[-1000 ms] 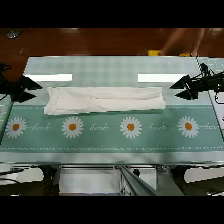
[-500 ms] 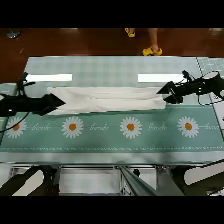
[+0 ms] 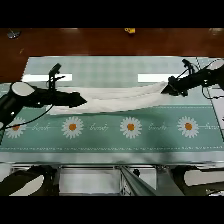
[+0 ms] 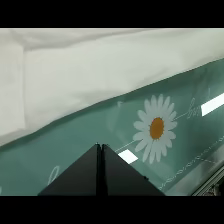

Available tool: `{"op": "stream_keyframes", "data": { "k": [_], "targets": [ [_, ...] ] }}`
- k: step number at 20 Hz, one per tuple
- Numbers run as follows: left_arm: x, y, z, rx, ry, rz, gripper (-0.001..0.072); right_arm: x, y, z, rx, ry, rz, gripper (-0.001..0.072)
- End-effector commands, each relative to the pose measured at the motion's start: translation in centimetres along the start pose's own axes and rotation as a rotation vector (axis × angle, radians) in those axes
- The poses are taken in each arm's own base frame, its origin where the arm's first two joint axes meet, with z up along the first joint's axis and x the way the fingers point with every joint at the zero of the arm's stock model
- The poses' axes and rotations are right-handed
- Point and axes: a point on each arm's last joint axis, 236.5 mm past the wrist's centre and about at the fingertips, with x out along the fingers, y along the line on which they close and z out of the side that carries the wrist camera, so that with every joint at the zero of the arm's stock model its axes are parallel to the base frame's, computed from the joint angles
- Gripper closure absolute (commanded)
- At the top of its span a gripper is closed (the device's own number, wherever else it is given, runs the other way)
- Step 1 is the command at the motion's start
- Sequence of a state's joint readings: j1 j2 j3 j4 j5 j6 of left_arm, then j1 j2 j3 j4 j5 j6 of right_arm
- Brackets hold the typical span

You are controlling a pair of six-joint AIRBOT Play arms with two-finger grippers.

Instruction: Fold the shirts.

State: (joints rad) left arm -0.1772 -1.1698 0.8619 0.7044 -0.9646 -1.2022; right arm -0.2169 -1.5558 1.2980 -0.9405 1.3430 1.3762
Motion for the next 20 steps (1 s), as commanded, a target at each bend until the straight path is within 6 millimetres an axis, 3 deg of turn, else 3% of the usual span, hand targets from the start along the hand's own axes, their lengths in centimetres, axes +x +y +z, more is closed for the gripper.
{"op": "stream_keyframes", "data": {
  "k": [1, 3, 5, 8, 11, 14, 16, 18, 20],
  "targets": [
    [3.7, -4.7, 2.5, 0.121, -0.023, -0.037, 0.0686, -5.4, 2.2, -2.8, -0.112, -0.116, -0.078, 0.0682],
    [7.4, -6.8, 2.8, 0.144, 0.007, -0.052, 0.0686, -8.0, 3.6, -5.1, -0.147, -0.195, -0.095, 0.0682],
    [11.8, -8.8, 1.6, 0.142, 0.084, -0.073, 0.0687, -9.8, 4.8, -7.1, -0.159, -0.257, -0.099, 0.0682],
    [18.1, -12.0, -1.9, 0.131, 0.203, -0.099, 0.0686, -11.4, 5.7, -8.5, -0.165, -0.302, -0.110, 0.0682],
    [22.6, -15.5, -5.8, 0.127, 0.299, -0.125, 0.0687, -12.1, 6.5, -8.8, -0.161, -0.328, -0.094, 0.0682],
    [25.0, -18.9, -10.4, 0.205, 0.433, -0.173, 0.0686, -12.0, 7.5, -8.9, -0.161, -0.327, -0.055, 0.0682],
    [25.7, -19.9, -12.6, 0.230, 0.516, -0.191, 0.0686, -12.0, 8.7, -9.0, -0.162, -0.329, -0.003, 0.0682],
    [25.2, -20.2, -12.1, 0.239, 0.545, -0.205, 0.0686, -12.0, 9.4, -9.2, -0.165, -0.324, 0.028, 0.0682],
    [23.4, -19.6, -8.6, 0.222, 0.510, -0.213, 0.0686, -11.7, 9.7, -9.6, -0.175, -0.308, 0.030, 0.0682]
  ]
}}
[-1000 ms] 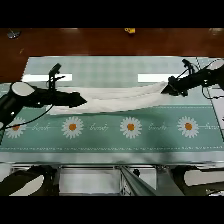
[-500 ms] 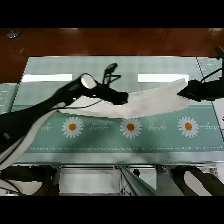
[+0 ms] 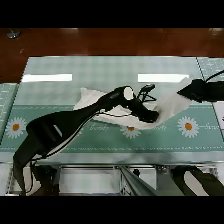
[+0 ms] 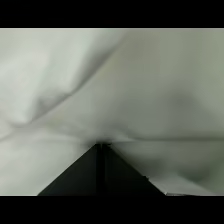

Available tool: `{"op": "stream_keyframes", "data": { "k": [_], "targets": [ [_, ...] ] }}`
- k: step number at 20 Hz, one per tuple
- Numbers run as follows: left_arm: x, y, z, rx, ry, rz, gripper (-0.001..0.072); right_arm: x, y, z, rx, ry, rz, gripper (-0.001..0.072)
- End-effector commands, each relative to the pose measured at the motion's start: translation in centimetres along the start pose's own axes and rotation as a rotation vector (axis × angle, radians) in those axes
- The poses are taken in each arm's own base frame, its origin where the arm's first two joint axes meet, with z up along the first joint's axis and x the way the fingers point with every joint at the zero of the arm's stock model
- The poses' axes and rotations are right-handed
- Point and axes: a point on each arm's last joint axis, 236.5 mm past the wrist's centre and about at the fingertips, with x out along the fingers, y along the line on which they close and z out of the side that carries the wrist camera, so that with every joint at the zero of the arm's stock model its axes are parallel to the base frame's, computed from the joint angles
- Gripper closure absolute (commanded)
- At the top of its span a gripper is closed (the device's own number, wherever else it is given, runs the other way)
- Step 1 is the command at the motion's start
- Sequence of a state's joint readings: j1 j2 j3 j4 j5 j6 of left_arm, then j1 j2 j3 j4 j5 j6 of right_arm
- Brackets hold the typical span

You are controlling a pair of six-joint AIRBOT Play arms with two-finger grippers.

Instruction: Fold the shirts.

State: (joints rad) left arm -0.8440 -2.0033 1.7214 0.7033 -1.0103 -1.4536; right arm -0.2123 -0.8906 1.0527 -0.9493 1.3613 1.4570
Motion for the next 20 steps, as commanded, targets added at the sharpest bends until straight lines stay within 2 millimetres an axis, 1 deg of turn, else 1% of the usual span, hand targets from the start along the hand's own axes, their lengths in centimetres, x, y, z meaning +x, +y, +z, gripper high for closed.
{"op": "stream_keyframes", "data": {
  "k": [1, 2, 4, 5, 6, 7, 8, 9, 10, 11, 12, 13, 14, 15, 16, 17, 18, 20],
  "targets": [
    [-3.7, 1.0, 1.7, -0.012, 0.007, -0.006, 0.0686, 0.3, 1.6, -0.6, -0.016, 0.021, 0.044, 0.0682],
    [-6.4, 3.1, 2.6, -0.039, -0.009, 0.031, 0.0686, 0.5, 2.3, -0.7, -0.028, 0.025, 0.052, 0.0682],
    [-12.8, 8.0, 3.3, -0.107, -0.028, 0.143, 0.0686, 1.3, 4.0, -0.6, -0.048, 0.012, 0.075, 0.0682],
    [-16.4, 10.1, 3.4, -0.126, -0.048, 0.200, 0.0686, 1.7, 5.0, -0.4, -0.054, -0.001, 0.089, 0.0682],
    [-20.5, 12.0, 3.5, -0.136, -0.085, 0.251, 0.0685, 2.2, 6.1, -0.3, -0.061, -0.012, 0.105, 0.0683],
    [-24.8, 14.1, 3.0, -0.140, -0.123, 0.307, 0.0684, 2.7, 7.4, -0.5, -0.076, -0.002, 0.125, 0.0682],
    [-29.1, 16.2, 2.2, -0.174, -0.175, 0.366, 0.0684, 3.3, 8.7, -0.8, -0.097, 0.022, 0.143, 0.0682],
    [-33.2, 17.9, 1.2, -0.229, -0.244, 0.398, 0.0685, 4.2, 10.3, -1.1, -0.124, 0.051, 0.164, 0.0683],
    [-37.3, 19.1, -0.2, -0.290, -0.336, 0.415, 0.0684, 5.0, 11.7, -1.2, -0.149, 0.075, 0.182, 0.0682],
    [-40.9, 19.7, -1.9, -0.333, -0.438, 0.435, 0.0685, 6.2, 13.4, -1.2, -0.174, 0.098, 0.201, 0.0682],
    [-43.5, 19.9, -3.7, -0.347, -0.530, 0.456, 0.0684, 7.4, 14.9, -1.1, -0.198, 0.120, 0.218, 0.0682],
    [-45.2, 19.7, -5.8, -0.367, -0.609, 0.478, 0.0684, 9.0, 16.6, -1.1, -0.223, 0.146, 0.234, 0.0682],
    [-46.2, 19.3, -8.2, -0.382, -0.673, 0.499, 0.0685, 10.6, 18.1, -1.1, -0.244, 0.172, 0.247, 0.0682],
    [-46.1, 18.6, -10.4, -0.388, -0.710, 0.506, 0.0684, 12.5, 19.7, -1.4, -0.265, 0.205, 0.260, 0.0682],
    [-45.1, 17.6, -12.5, -0.379, -0.722, 0.511, 0.0684, 14.4, 21.0, -1.8, -0.283, 0.237, 0.269, 0.0682],
    [-43.8, 16.8, -14.4, -0.377, -0.725, 0.512, 0.0684, 16.4, 22.3, -2.3, -0.297, 0.264, 0.277, 0.0682],
    [-42.5, 16.2, -15.8, -0.376, -0.727, 0.503, 0.0684, 18.3, 23.4, -2.8, -0.307, 0.285, 0.283, 0.0682],
    [-40.2, 15.8, -17.9, -0.381, -0.731, 0.486, 0.0684, 22.2, 25.2, -4.0, -0.312, 0.326, 0.290, 0.0682]
  ]
}}
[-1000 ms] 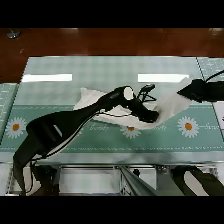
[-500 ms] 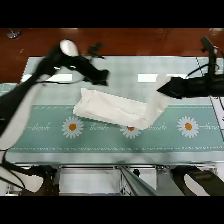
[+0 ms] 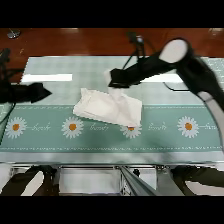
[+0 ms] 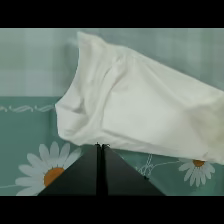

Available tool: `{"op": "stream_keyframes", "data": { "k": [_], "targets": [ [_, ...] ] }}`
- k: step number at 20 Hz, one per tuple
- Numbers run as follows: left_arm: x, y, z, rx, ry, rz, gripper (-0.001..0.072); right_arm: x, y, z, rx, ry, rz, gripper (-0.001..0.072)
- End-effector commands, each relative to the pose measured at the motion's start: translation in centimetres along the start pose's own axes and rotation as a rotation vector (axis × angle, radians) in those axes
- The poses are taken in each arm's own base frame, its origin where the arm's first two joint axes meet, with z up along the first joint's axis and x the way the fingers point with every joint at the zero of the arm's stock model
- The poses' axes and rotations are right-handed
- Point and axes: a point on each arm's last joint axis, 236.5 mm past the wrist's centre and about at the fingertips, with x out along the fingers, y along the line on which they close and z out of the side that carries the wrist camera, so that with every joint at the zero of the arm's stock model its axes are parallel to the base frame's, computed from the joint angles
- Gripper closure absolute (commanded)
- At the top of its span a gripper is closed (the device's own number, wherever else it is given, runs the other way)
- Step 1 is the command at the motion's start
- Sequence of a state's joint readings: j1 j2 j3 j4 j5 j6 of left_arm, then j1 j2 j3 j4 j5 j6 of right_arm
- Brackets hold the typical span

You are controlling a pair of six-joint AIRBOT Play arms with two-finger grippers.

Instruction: Fold the shirts.

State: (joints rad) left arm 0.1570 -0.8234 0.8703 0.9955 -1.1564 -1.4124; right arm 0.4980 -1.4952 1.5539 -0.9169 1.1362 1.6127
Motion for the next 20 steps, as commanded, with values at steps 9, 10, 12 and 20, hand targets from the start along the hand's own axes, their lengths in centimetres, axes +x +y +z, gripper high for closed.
{"op": "stream_keyframes", "data": {
  "k": [9, 10, 12, 20],
  "targets": [
    [2.7, 1.9, -7.0, -0.101, -0.009, -0.023, 0.0684, 12.8, 2.4, 2.4, 0.021, 0.099, 0.115, 0.0086],
    [2.8, 1.9, -7.0, -0.103, -0.005, -0.022, 0.0684, 10.1, 1.3, 3.6, 0.028, 0.095, 0.111, 0.0086],
    [2.8, 2.0, -7.0, -0.102, -0.005, -0.022, 0.0684, 2.4, -1.7, 5.0, 0.028, 0.106, 0.081, 0.0086],
    [2.8, 2.0, -7.1, -0.101, -0.004, -0.020, 0.0684, -21.4, -20.9, -3.5, 0.300, -0.265, -0.559, 0.0087]
  ]
}}
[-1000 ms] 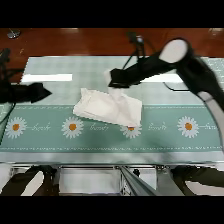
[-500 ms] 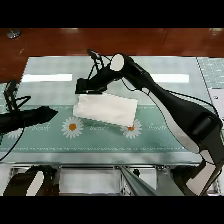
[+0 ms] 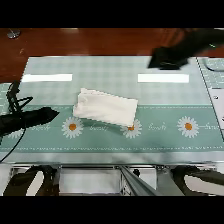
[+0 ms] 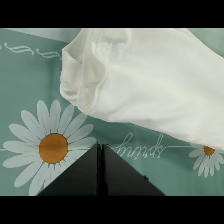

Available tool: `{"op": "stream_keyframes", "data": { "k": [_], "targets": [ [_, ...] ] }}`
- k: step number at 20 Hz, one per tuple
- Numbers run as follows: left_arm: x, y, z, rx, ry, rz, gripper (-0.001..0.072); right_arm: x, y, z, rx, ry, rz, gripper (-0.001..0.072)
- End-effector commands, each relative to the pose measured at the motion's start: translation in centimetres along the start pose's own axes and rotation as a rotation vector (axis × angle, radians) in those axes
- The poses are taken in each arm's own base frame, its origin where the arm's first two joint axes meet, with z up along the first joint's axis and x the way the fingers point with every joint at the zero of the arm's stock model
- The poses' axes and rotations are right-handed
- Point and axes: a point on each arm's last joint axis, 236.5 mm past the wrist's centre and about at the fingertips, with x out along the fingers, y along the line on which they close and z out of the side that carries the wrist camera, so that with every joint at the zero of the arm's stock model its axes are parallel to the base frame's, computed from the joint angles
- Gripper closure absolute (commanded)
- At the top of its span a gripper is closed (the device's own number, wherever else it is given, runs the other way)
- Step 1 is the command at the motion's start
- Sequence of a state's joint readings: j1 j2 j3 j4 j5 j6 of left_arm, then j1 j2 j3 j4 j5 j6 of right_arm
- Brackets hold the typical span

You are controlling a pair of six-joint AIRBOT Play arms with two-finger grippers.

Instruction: Fold the shirts.

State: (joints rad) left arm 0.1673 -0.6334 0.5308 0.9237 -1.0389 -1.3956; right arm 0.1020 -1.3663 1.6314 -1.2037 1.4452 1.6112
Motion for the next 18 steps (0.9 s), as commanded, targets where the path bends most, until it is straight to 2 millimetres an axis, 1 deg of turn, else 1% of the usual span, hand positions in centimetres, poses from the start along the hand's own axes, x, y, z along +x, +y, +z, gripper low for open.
{"op": "stream_keyframes", "data": {
  "k": [1, 2, 3, 4, 5, 7, 9, 11, 15, 16, 17, 18],
  "targets": [
    [0.1, 0.0, 0.0, 0.000, 0.001, 0.000, 0.0684, -0.1, -9.6, -6.1, 0.314, -0.198, -0.150, 0.0087],
    [0.1, 0.0, -0.1, -0.001, 0.001, -0.001, 0.0684, 2.5, -10.4, -8.9, 0.429, -0.208, -0.115, 0.0088],
    [0.1, 0.0, 0.0, -0.001, 0.001, -0.001, 0.0684, 5.3, -10.3, -11.5, 0.533, -0.188, -0.057, 0.0096],
    [0.1, 0.0, 0.0, -0.001, 0.000, -0.001, 0.0684, 8.2, -9.3, -13.9, 0.615, -0.145, 0.018, 0.0096],
    [0.1, 0.0, 0.0, -0.001, -0.001, -0.001, 0.0684, 10.6, -7.9, -15.6, 0.653, -0.101, 0.086, 0.0096],
    [0.1, 0.0, 0.0, -0.001, -0.001, -0.001, 0.0684, 13.9, -4.9, -17.6, 0.627, 0.017, 0.173, 0.0096],
    [0.1, 0.0, 0.0, -0.001, -0.002, 0.000, 0.0684, 16.5, -2.4, -17.9, 0.601, 0.106, 0.235, 0.0096],
    [0.1, 0.0, 0.0, -0.001, 0.000, -0.001, 0.0684, 18.7, -0.4, -17.4, 0.591, 0.186, 0.288, 0.0096],
    [0.1, 0.0, 0.0, -0.001, 0.000, -0.001, 0.0684, 22.1, 3.2, -16.2, 0.517, 0.297, 0.342, 0.0098],
    [0.1, 0.0, 0.0, -0.001, -0.001, 0.000, 0.0684, 22.7, 4.2, -15.7, 0.493, 0.313, 0.355, 0.0143],
    [0.1, 0.0, 0.0, -0.001, -0.001, 0.000, 0.0684, 22.8, 5.4, -15.0, 0.457, 0.329, 0.377, 0.0381],
    [0.1, 0.0, 0.0, -0.001, -0.001, 0.000, 0.0684, 22.6, 6.7, -14.1, 0.394, 0.331, 0.407, 0.0632]
  ]
}}
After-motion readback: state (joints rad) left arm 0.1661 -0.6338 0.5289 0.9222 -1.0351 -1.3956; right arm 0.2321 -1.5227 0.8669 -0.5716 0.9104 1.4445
